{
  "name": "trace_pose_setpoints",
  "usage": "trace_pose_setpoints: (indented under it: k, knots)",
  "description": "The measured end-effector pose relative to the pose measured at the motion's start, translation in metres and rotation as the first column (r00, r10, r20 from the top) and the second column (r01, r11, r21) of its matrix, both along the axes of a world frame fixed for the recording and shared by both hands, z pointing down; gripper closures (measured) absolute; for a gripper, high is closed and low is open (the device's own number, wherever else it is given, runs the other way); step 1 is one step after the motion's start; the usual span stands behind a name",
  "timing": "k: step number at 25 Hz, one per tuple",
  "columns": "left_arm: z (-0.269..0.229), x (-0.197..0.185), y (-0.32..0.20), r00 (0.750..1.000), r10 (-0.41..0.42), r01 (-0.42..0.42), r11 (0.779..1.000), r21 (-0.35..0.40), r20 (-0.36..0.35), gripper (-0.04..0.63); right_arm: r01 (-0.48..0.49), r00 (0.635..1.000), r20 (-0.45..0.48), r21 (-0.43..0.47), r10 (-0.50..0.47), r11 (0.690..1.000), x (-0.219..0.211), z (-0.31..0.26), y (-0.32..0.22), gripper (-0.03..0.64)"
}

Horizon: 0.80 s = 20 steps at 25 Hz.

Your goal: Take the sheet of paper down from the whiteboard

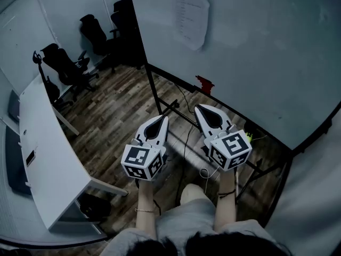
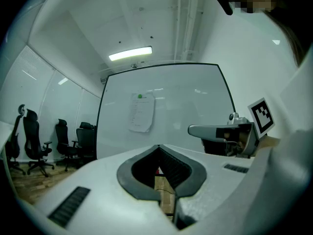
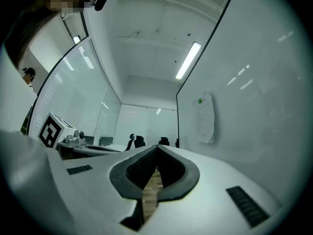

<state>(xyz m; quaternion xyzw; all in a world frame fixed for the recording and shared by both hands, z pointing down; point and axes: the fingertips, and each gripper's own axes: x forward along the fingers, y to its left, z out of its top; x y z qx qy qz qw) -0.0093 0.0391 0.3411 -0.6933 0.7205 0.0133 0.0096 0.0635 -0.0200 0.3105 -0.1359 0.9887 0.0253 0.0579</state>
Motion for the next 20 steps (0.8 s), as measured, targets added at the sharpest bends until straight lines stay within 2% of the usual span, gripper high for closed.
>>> trace_pose_setpoints:
  k: [4,9,13,20]
  knots:
    - [-0.002,-0.01,-0.011,1.0,0.016,-0.016,1.0,0.021,-0.023,0.591,-0.004,1.0,0.0,-0.013,0.004,1.0,-0.011,0.001,-0.013,0.617]
    - [0.005,-0.029,-0.048,1.0,0.015,-0.016,1.0,-0.015,-0.013,0.591,0.025,1.0,-0.018,-0.026,-0.025,0.999,-0.038,0.005,-0.037,0.618]
    - [-0.011,-0.042,-0.079,0.999,0.035,-0.035,0.999,0.018,-0.028,0.591,0.029,0.999,-0.017,-0.014,-0.029,0.999,-0.055,-0.011,-0.069,0.618]
    - [-0.031,-0.066,-0.126,0.999,0.037,-0.037,0.999,0.034,-0.007,0.592,0.035,0.999,0.0,0.002,-0.035,0.999,-0.076,-0.029,-0.114,0.617]
